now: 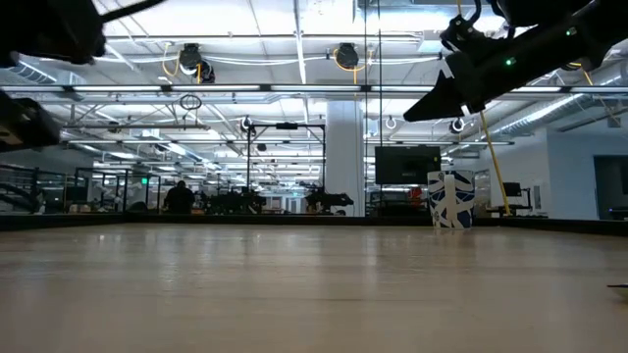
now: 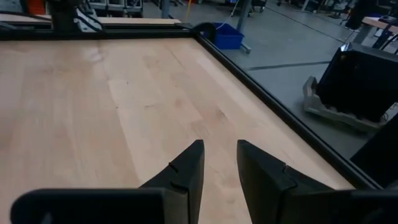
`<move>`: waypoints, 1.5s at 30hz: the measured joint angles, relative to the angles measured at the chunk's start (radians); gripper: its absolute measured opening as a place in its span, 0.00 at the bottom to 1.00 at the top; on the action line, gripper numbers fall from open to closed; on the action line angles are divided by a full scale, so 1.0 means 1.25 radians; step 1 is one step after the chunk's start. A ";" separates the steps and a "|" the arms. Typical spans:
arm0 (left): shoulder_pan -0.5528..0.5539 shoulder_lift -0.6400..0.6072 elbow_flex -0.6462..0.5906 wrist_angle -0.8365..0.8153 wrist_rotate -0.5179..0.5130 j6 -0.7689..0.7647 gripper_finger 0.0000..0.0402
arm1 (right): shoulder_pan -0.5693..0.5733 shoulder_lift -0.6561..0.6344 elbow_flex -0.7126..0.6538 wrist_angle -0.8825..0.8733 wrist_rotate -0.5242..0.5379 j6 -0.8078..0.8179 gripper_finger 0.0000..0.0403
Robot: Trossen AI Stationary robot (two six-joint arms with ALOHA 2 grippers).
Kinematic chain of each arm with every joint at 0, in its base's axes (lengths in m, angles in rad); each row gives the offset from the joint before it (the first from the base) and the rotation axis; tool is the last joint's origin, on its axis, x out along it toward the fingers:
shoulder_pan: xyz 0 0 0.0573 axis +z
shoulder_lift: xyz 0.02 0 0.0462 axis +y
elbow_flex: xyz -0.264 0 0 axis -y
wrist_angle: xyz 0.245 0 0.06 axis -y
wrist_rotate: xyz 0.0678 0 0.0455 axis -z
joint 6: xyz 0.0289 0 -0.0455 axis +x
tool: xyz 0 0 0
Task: Pick and place Stevia / Truvia into bins
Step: Put the stevia packet into the top transparent container
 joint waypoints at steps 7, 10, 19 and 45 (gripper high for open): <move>-0.052 0.000 0.000 0.003 -0.088 -0.044 0.22 | -0.009 0.000 0.000 0.000 0.000 -0.029 0.23; -0.059 0.012 0.000 0.006 -0.094 -0.057 0.22 | -0.010 0.000 0.000 0.007 0.000 -0.035 0.23; -0.063 0.062 -0.001 0.019 -0.081 -0.049 0.22 | -0.010 0.000 0.000 0.045 0.000 -0.042 0.23; -0.064 0.062 -0.001 0.023 -0.109 0.003 0.22 | -0.010 0.000 0.000 0.041 0.002 -0.041 0.23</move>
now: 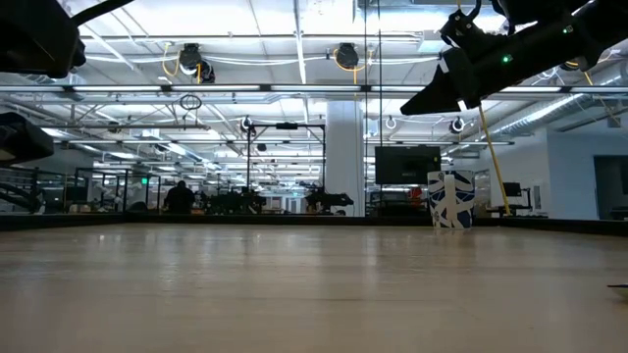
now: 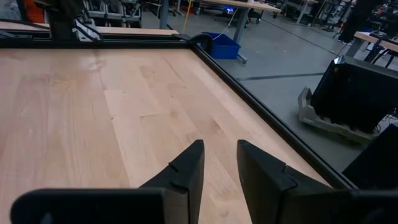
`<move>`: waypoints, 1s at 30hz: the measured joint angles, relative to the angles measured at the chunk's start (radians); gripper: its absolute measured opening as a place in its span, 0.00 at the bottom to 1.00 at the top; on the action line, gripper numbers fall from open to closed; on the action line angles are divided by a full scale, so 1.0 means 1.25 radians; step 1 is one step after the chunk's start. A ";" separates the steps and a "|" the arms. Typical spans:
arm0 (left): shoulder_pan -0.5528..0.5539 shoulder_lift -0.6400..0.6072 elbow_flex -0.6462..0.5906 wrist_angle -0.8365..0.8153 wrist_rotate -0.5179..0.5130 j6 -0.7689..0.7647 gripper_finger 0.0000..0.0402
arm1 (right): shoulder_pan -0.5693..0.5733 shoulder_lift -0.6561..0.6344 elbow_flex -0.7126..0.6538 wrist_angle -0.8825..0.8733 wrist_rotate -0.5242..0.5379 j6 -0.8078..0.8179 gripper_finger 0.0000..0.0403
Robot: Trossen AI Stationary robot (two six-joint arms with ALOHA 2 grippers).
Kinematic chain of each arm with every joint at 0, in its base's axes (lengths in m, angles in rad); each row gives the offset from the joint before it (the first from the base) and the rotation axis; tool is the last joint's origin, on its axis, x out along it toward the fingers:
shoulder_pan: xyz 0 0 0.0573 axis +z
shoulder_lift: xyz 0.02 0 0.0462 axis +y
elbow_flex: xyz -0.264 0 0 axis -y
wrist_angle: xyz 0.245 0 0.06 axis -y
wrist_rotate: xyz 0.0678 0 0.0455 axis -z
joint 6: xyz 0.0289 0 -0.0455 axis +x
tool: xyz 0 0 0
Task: Pick and place Stevia / Truvia into bins
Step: Put the stevia packet into the top transparent container
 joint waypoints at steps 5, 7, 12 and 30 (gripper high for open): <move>0.000 0.000 0.000 0.001 -0.007 -0.006 0.22 | 0.000 0.000 0.000 0.000 0.000 0.000 0.23; 0.000 0.000 0.000 0.003 -0.002 -0.024 0.22 | 0.000 0.000 0.000 0.000 0.000 0.000 0.23; -0.007 0.000 0.000 0.005 0.009 -0.069 0.22 | 0.000 0.000 0.000 0.000 0.000 0.000 0.23; -0.030 0.000 -0.053 0.118 -0.040 -0.056 0.22 | 0.000 0.000 0.000 0.000 0.000 0.000 0.23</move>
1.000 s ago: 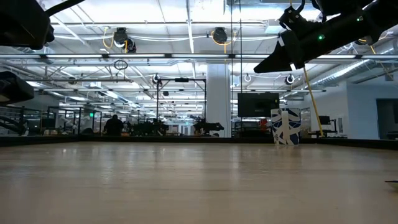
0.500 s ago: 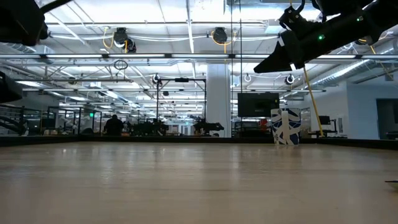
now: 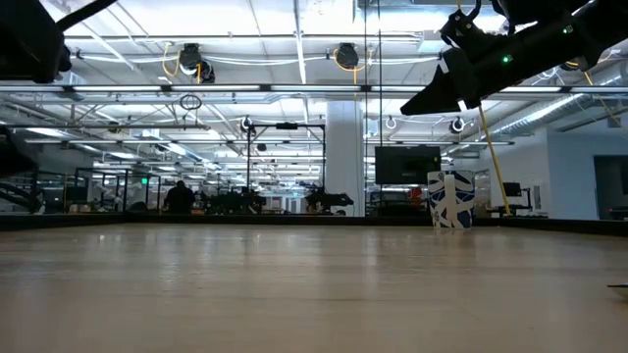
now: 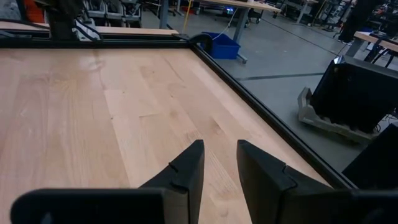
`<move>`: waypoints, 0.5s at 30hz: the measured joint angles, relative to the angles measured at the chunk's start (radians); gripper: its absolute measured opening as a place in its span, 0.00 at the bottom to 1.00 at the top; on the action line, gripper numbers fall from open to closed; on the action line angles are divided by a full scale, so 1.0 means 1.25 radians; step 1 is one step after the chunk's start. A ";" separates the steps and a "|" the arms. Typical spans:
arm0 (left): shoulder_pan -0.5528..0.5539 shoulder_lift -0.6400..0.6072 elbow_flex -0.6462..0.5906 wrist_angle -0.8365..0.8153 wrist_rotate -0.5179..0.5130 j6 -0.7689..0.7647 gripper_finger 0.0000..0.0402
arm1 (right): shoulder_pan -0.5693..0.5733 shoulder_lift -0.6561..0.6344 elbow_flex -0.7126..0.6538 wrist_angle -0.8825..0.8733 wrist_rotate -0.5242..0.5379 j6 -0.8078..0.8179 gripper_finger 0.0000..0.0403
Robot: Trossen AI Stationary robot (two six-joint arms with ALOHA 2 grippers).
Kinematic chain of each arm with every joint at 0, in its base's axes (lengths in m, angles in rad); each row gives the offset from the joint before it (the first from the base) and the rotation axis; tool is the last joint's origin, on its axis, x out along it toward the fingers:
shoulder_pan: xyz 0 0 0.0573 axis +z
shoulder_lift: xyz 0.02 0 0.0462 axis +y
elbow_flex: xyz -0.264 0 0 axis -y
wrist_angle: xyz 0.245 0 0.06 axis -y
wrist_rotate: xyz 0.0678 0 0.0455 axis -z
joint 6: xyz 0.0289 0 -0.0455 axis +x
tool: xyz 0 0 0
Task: Pick and place Stevia / Truvia into bins
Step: Put the stevia packet into the top transparent container
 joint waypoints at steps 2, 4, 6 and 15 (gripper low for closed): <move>0.000 0.000 -0.004 0.017 -0.009 0.028 0.22 | 0.000 0.000 0.000 0.000 0.000 0.000 0.23; 0.000 0.000 -0.004 0.021 -0.021 0.040 0.22 | 0.000 0.000 0.000 0.000 0.000 0.000 0.23; 0.000 0.000 -0.004 0.015 -0.023 0.043 0.22 | 0.000 0.000 0.000 0.000 0.000 0.000 0.23; 0.001 0.070 0.000 0.049 -0.003 0.047 0.22 | 0.000 0.000 0.000 0.000 0.000 0.000 0.23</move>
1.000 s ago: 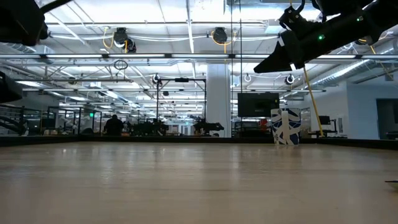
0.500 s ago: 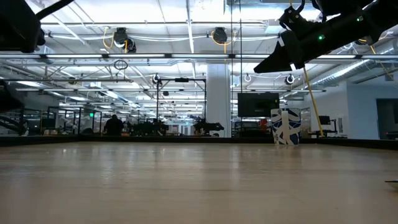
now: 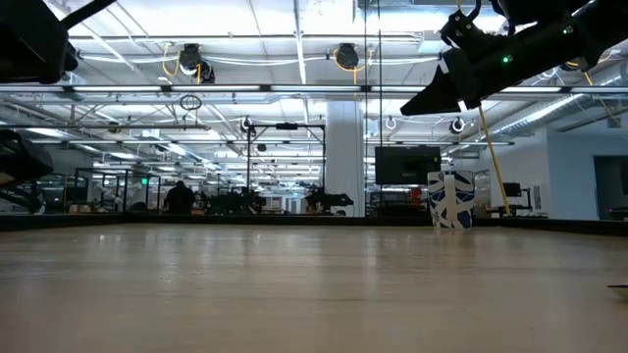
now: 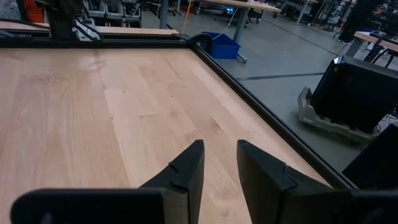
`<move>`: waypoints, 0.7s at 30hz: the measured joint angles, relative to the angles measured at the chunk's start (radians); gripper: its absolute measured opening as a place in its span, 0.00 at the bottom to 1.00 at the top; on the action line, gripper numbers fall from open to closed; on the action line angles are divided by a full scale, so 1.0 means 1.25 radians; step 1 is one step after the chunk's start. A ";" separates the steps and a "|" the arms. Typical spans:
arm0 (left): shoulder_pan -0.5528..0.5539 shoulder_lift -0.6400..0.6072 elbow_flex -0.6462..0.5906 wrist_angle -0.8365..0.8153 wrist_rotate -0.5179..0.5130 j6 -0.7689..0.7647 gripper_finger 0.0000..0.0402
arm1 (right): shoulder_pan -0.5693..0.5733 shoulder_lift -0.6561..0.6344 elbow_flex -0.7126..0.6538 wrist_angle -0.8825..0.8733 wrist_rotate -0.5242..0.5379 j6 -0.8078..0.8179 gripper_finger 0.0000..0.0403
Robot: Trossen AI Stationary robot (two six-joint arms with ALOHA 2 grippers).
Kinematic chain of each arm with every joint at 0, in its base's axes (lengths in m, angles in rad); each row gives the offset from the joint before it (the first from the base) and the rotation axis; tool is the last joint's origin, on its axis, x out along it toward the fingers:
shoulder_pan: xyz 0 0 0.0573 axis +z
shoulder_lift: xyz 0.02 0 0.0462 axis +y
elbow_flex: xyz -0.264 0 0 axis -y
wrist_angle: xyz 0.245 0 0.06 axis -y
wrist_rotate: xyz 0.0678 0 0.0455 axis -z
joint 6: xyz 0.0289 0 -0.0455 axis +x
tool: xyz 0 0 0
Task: Pick and place Stevia / Truvia into bins
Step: Put the stevia packet into the top transparent container
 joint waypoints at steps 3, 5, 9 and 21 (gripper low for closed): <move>-0.005 0.005 -0.001 0.010 -0.008 0.015 0.22 | 0.000 0.000 0.000 0.000 0.000 0.000 0.23; -0.006 0.000 -0.002 0.015 -0.018 0.025 0.22 | 0.000 0.000 0.000 0.000 0.000 0.000 0.23; -0.007 -0.003 -0.003 0.009 -0.029 0.087 0.19 | 0.000 0.000 0.000 0.000 0.000 0.000 0.23; 0.059 -0.010 -0.004 -0.033 -0.150 0.188 0.01 | 0.000 0.000 0.000 0.000 0.000 0.000 0.23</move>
